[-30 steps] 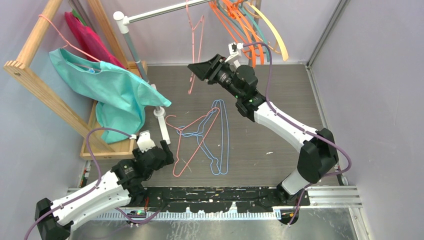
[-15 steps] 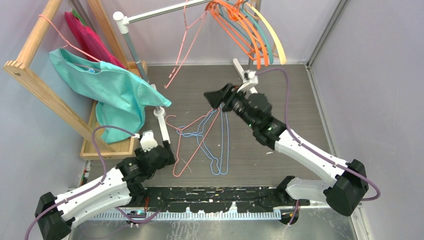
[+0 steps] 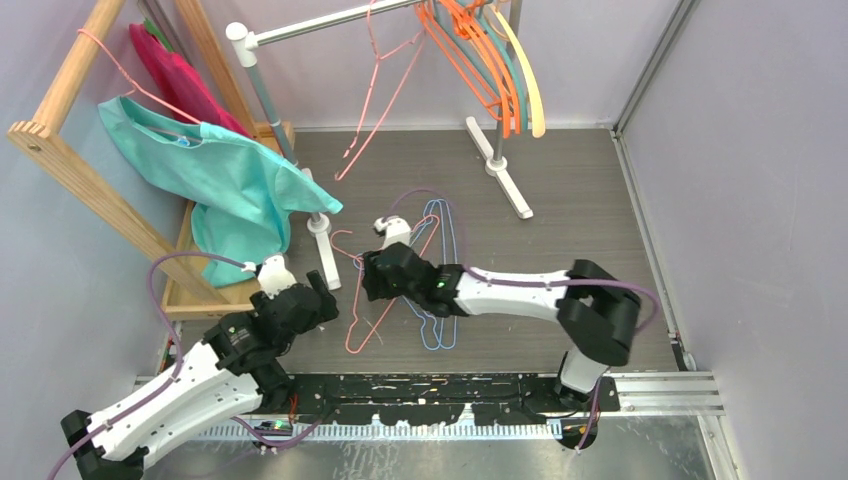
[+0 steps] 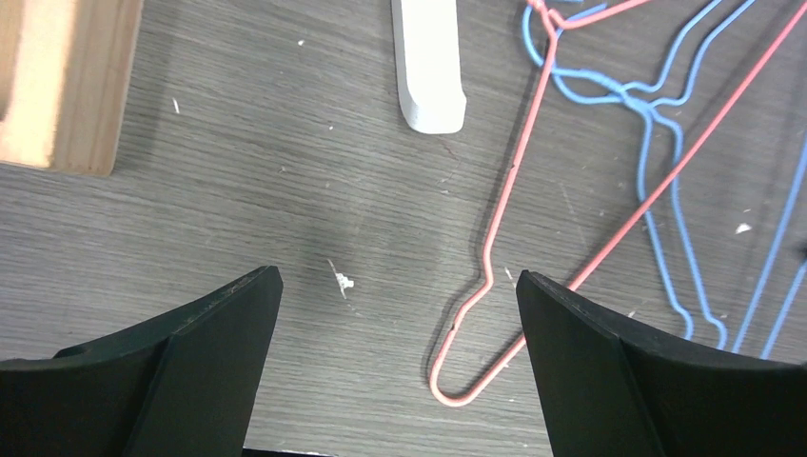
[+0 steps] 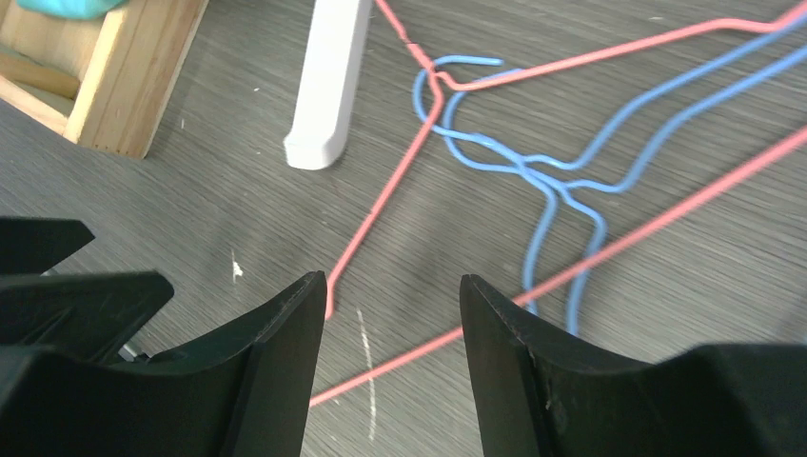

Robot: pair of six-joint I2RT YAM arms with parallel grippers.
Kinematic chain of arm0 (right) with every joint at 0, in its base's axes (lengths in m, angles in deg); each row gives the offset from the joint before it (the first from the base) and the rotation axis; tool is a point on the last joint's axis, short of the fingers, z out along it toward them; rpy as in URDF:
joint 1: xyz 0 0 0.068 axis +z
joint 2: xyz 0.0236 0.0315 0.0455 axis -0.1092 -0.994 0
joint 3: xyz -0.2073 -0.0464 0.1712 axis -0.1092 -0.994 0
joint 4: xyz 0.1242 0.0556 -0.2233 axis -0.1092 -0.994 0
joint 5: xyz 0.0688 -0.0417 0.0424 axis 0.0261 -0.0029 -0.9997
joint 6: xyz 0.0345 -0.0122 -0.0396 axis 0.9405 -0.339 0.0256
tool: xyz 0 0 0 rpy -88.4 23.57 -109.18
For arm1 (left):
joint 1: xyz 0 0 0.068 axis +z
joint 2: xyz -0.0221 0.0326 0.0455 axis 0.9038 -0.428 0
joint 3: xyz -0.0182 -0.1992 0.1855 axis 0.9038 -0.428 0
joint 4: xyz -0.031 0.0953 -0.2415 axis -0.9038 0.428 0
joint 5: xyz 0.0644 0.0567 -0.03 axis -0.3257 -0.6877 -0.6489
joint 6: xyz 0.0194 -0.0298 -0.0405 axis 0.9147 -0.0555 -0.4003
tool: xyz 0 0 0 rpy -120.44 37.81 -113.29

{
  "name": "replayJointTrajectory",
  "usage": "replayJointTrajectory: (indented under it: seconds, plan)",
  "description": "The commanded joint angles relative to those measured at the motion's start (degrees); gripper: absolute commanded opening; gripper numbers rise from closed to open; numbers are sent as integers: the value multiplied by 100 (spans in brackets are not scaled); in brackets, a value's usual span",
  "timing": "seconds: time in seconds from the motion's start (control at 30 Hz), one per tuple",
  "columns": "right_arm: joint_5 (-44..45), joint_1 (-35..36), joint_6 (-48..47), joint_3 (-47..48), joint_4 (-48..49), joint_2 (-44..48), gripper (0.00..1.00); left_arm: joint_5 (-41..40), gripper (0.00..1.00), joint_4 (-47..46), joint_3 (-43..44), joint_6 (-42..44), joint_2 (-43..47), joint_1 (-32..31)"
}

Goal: Organize the hangers

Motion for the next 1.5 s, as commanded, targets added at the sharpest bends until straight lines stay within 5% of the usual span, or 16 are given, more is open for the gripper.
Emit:
replayJointTrajectory:
  seconds: [0.0,0.33,0.67,0.9,1.03,1.1,1.47]
  plan:
    - [338,287,-61,868,95,-702,59,-144,98,513,227,-167,254,30]
    - [729,375,143,2093,-425,-2291,55,55,98,426,154,-33,402,27]
    - [1031,384,205,2384,-636,-2785,53,71,98,351,56,92,686,25]
    - [1453,378,315,2116,-625,-2792,32,85,98,313,44,100,662,26]
    - [1557,332,385,2006,-676,-2863,10,129,98,272,2,83,698,29]
    - [1542,299,448,1896,-672,-2817,1,145,98,286,-18,61,725,30]
    - [1164,45,509,-130,530,-602,1,79,98,346,35,17,557,24]
